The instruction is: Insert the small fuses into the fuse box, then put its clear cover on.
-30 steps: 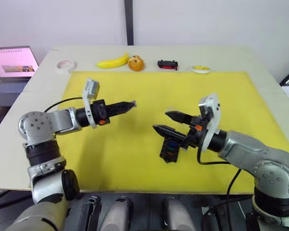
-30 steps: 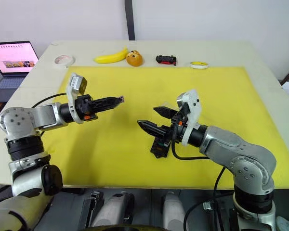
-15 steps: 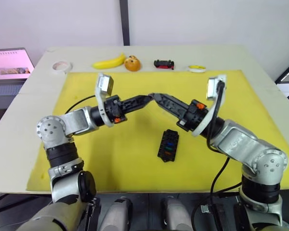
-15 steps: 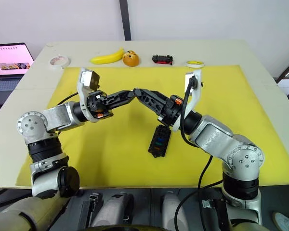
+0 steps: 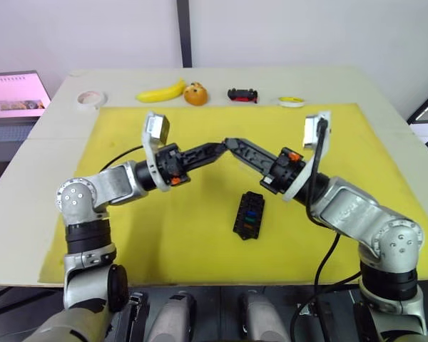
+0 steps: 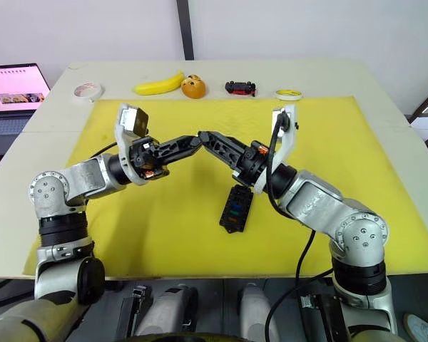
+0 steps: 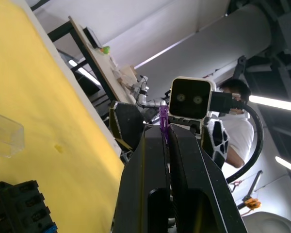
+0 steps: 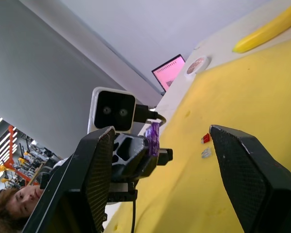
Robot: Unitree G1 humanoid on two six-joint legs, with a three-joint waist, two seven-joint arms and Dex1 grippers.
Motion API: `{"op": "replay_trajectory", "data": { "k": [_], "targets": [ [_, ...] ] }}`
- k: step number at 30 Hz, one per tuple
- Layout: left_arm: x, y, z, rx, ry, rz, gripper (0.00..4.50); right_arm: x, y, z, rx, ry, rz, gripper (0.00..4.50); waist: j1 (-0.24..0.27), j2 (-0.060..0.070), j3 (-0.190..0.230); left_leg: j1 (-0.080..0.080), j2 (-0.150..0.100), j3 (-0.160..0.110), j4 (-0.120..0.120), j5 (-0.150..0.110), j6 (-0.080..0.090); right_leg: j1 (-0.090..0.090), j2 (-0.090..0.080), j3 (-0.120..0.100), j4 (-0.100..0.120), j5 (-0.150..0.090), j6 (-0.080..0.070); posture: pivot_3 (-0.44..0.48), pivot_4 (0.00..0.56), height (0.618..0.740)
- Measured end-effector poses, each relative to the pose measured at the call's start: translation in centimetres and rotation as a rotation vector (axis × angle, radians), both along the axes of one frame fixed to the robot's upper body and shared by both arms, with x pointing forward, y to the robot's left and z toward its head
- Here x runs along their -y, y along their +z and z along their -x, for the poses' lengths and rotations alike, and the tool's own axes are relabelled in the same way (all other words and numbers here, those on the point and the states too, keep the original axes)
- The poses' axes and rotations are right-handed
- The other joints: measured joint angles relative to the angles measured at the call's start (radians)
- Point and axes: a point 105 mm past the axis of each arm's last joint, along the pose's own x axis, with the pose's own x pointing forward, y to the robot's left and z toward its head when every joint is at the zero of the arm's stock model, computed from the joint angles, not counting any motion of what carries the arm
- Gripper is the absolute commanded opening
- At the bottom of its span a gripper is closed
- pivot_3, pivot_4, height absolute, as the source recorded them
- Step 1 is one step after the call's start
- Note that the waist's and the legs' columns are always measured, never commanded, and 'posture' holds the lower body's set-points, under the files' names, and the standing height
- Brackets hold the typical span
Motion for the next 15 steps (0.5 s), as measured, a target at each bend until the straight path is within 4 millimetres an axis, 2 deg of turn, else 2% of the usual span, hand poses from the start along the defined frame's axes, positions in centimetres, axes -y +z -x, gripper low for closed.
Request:
{"op": "replay_trajectory", "data": {
  "k": [5, 7, 9, 15],
  "targets": [
    [-0.05, -0.15, 0.18, -0.013, -0.003, -0.005, 0.0, -0.03, -0.09, -0.03, -0.002, -0.001, 0.007, 3.21, 0.0, 0.0, 0.0, 0.0, 0.0, 0.0, 0.0, 0.0, 0.001, 0.0, 0.0, 0.0, 0.0, 0.0, 0.0, 0.0, 0.15, 0.74],
    [-0.05, -0.06, 0.23, -0.012, -0.005, -0.008, 0.0, -0.09, -0.16, -0.05, -0.006, 0.002, 0.007, 2.73, 0.0, 0.0, 0.0, 0.0, 0.0, 0.0, 0.0, 0.0, 0.001, 0.0, 0.0, 0.0, 0.0, 0.0, 0.0, 0.0, 0.15, 0.74],
    [-0.01, -0.05, 0.26, -0.013, -0.007, -0.015, 0.0, -0.03, -0.2, -0.13, -0.012, 0.001, 0.005, 2.01, 0.0, 0.0, 0.0, 0.0, 0.0, 0.0, 0.0, -0.001, 0.001, 0.0, 0.0, 0.0, 0.0, 0.0, 0.0, 0.0, 0.15, 0.74],
    [0.06, -0.17, 0.25, -0.023, -0.007, -0.017, 0.0, 0.07, -0.08, -0.13, -0.015, 0.003, -0.002, 2.01, 0.0, 0.0, 0.0, 0.0, 0.0, 0.0, 0.0, -0.001, 0.002, 0.0, 0.001, 0.0, 0.0, 0.0, 0.0, 0.0, 0.15, 0.74]
  ]
}}
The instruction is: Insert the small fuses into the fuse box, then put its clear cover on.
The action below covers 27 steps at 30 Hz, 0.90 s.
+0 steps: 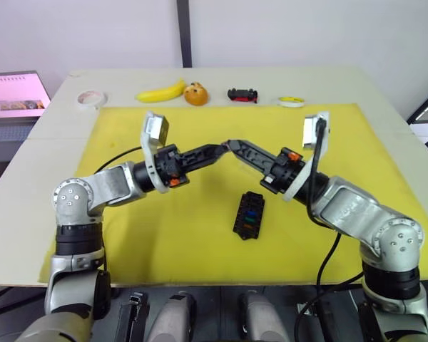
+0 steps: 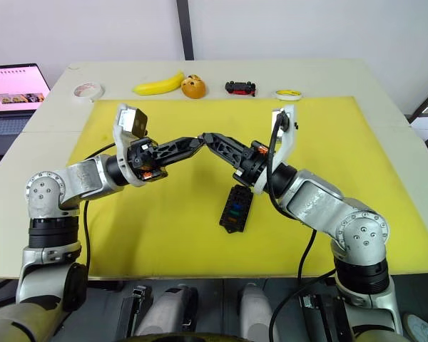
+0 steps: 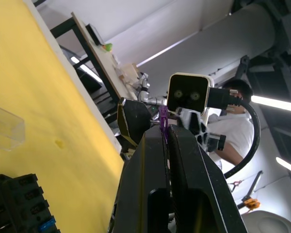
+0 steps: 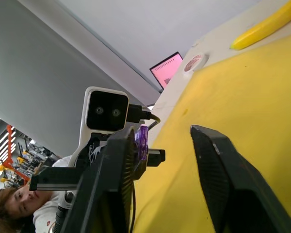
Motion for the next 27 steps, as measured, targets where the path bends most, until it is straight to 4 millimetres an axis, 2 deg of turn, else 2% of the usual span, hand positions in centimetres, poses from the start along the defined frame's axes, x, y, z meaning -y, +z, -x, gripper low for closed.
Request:
{"op": "replay_trajectory", "data": {
  "k": [2, 4, 5, 6, 21, 22, 24, 26, 27],
  "targets": [
    [0.1, -0.03, 0.06, -0.002, -0.005, -0.004, 0.0, -0.02, 0.04, 0.05, -0.002, 0.004, -0.004, 1.54, 0.0, 0.0, 0.0, 0.0, 0.0, 0.0, 0.0, 0.0, 0.0, 0.0, 0.0, 0.0, 0.0, 0.0, 0.0, 0.0, 0.15, 0.74],
    [-0.04, 0.03, -0.07, -0.001, 0.006, -0.002, 0.0, -0.02, 0.06, 0.07, -0.002, 0.006, -0.004, 0.78, 0.0, 0.0, 0.0, 0.0, 0.0, 0.0, 0.0, 0.0, 0.0, 0.0, 0.0, 0.0, 0.0, 0.0, 0.0, 0.0, 0.15, 0.74],
    [-0.09, -0.05, -0.1, -0.004, 0.009, -0.005, 0.0, -0.07, 0.14, 0.19, -0.001, 0.014, -0.008, 0.22, -0.001, 0.0, 0.0, 0.0, 0.0, 0.0, 0.0, 0.0, 0.0, 0.0, 0.0, 0.0, 0.0, 0.0, 0.0, 0.0, 0.15, 0.74],
    [-0.07, -0.21, -0.11, -0.009, 0.01, -0.009, 0.0, -0.12, 0.2, 0.28, 0.0, 0.02, -0.009, 0.05, -0.001, 0.0, 0.0, 0.0, 0.0, 0.0, 0.0, 0.0, 0.0, 0.0, 0.0, 0.0, 0.0, 0.0, 0.0, 0.0, 0.15, 0.74],
    [0.11, -0.37, 0.02, -0.019, 0.006, 0.002, 0.0, 0.01, 0.11, 0.27, 0.008, 0.019, 0.019, 0.05, 0.0, 0.0, 0.0, 0.0, 0.0, 0.0, 0.0, 0.0, 0.001, 0.0, 0.001, 0.0, 0.0, 0.0, 0.0, 0.0, 0.15, 0.74],
    [0.11, -0.38, 0.01, -0.019, 0.007, 0.002, 0.0, 0.03, 0.13, 0.26, 0.011, 0.018, 0.023, 0.6, 0.0, 0.0, 0.0, 0.0, 0.0, 0.0, 0.0, 0.0, 0.001, 0.0, 0.001, 0.0, 0.0, 0.0, 0.0, 0.0, 0.15, 0.74],
    [0.09, -0.4, -0.01, -0.02, 0.009, 0.003, 0.0, 0.19, 0.12, 0.23, 0.016, 0.012, 0.034, 1.37, 0.0, 0.0, 0.0, 0.0, 0.0, 0.0, 0.0, 0.0, 0.001, 0.0, 0.001, 0.0, 0.0, 0.0, 0.0, 0.0, 0.15, 0.74],
    [0.07, -0.39, -0.02, -0.02, 0.01, 0.002, 0.0, 0.46, 0.18, 0.17, 0.021, 0.003, 0.046, 2.47, 0.0, 0.0, 0.0, 0.0, 0.0, 0.0, 0.0, 0.0, 0.001, 0.0, 0.001, 0.001, 0.0, 0.0, 0.0, 0.0, 0.15, 0.74],
    [0.05, -0.4, -0.03, -0.02, 0.011, 0.002, 0.0, 0.56, 0.22, 0.16, 0.023, 0.0, 0.047, 2.47, 0.0, 0.0, 0.0, 0.0, 0.0, 0.0, 0.0, 0.0, 0.001, 0.0, 0.001, 0.001, 0.0, 0.0, 0.0, 0.0, 0.15, 0.74]
  ]
}}
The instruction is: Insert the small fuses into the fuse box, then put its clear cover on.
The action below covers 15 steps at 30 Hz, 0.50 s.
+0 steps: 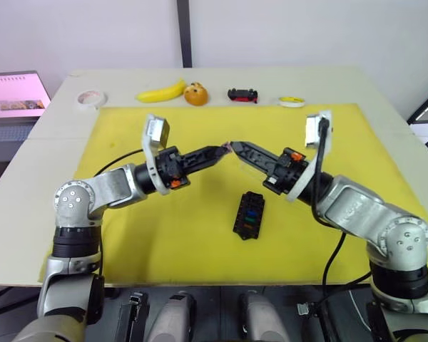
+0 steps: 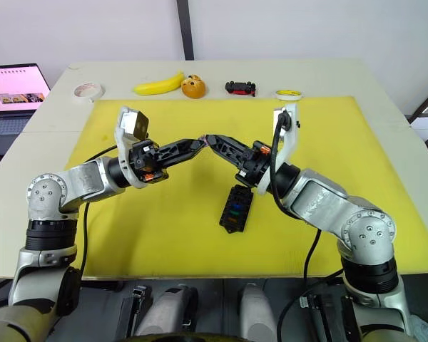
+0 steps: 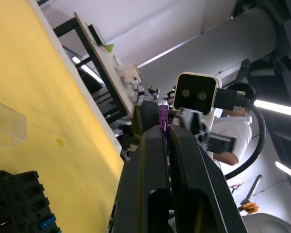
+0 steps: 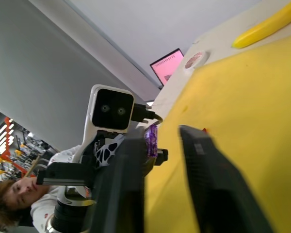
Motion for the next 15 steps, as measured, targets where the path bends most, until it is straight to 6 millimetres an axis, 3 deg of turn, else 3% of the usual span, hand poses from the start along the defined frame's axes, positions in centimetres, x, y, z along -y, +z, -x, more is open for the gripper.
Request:
{"op": "replay_trajectory", "data": {
  "k": [15],
  "targets": [
    [0.16, -0.08, 0.06, -0.002, -0.008, -0.001, 0.0, -0.64, -0.24, 0.43, -0.033, 0.038, -0.021, 2.47, 0.0, 0.0, 0.0, 0.0, 0.0, 0.0, 0.0, 0.0, 0.0, 0.0, 0.0, 0.0, 0.0, 0.0, 0.0, 0.0, 0.15, 0.74]
  ]
}}
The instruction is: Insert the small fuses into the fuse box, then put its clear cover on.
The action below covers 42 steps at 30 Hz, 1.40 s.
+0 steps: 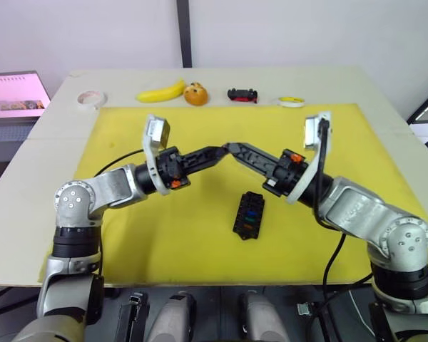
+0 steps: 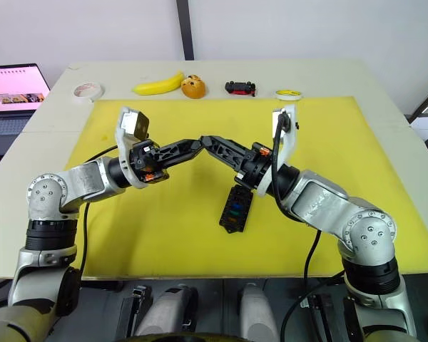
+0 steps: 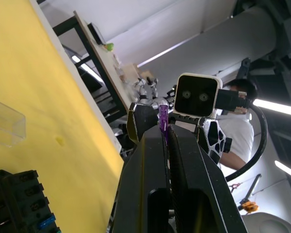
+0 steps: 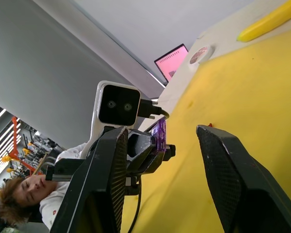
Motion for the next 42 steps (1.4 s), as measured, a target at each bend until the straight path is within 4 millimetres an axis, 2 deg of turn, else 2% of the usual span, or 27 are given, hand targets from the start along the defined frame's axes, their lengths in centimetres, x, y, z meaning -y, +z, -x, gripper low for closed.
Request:
{"op": "replay_trajectory", "data": {
  "k": [5, 8, 33, 36, 38, 42],
  "targets": [
    [0.19, -0.07, 0.09, -0.001, -0.01, 0.002, 0.0, -0.06, -0.05, 0.02, -0.002, 0.002, 0.001, 2.47, 0.0, 0.0, 0.0, 0.0, 0.0, 0.0, 0.0, 0.0, 0.0, 0.0, 0.0, 0.0, 0.0, 0.0, 0.0, 0.0, 0.15, 0.74],
    [0.19, 0.01, 0.07, 0.001, -0.011, 0.009, 0.0, -0.14, -0.11, 0.04, -0.004, 0.005, 0.002, 1.54, 0.0, 0.0, 0.0, 0.0, 0.0, 0.0, 0.0, 0.0, 0.0, 0.0, 0.0, 0.0, 0.0, 0.0, 0.0, 0.0, 0.15, 0.74],
    [0.18, -0.09, 0.17, 0.002, -0.018, 0.002, 0.0, -0.01, -0.24, 0.05, -0.027, 0.003, -0.023, 1.54, 0.0, 0.0, 0.0, 0.0, 0.0, 0.0, 0.0, 0.0, 0.0, 0.0, 0.0, 0.0, 0.0, 0.0, 0.0, 0.0, 0.15, 0.74],
    [0.17, -0.08, 0.18, 0.003, -0.018, 0.002, 0.0, -0.02, -0.24, 0.05, -0.027, 0.003, -0.023, 0.76, 0.0, 0.0, 0.0, 0.0, 0.0, 0.0, 0.0, 0.0, 0.0, 0.0, 0.0, 0.0, 0.0, 0.0, 0.0, 0.0, 0.15, 0.74],
    [0.11, -0.18, 0.17, 0.001, -0.016, -0.002, 0.0, -0.03, -0.19, 0.07, -0.027, 0.006, -0.027, 0.07, 0.0, 0.0, 0.0, 0.0, 0.0, 0.0, 0.0, 0.0, 0.0, 0.0, 0.0, 0.0, 0.0, 0.0, 0.0, 0.0, 0.15, 0.74],
    [0.12, -0.18, 0.19, 0.001, -0.016, -0.002, 0.0, -0.04, -0.18, 0.1, -0.029, 0.008, -0.029, 0.07, 0.0, 0.0, 0.0, 0.0, 0.0, 0.0, 0.0, 0.0, 0.0, 0.0, 0.0, 0.0, 0.0, 0.0, 0.0, 0.0, 0.15, 0.74]
  ]
}}
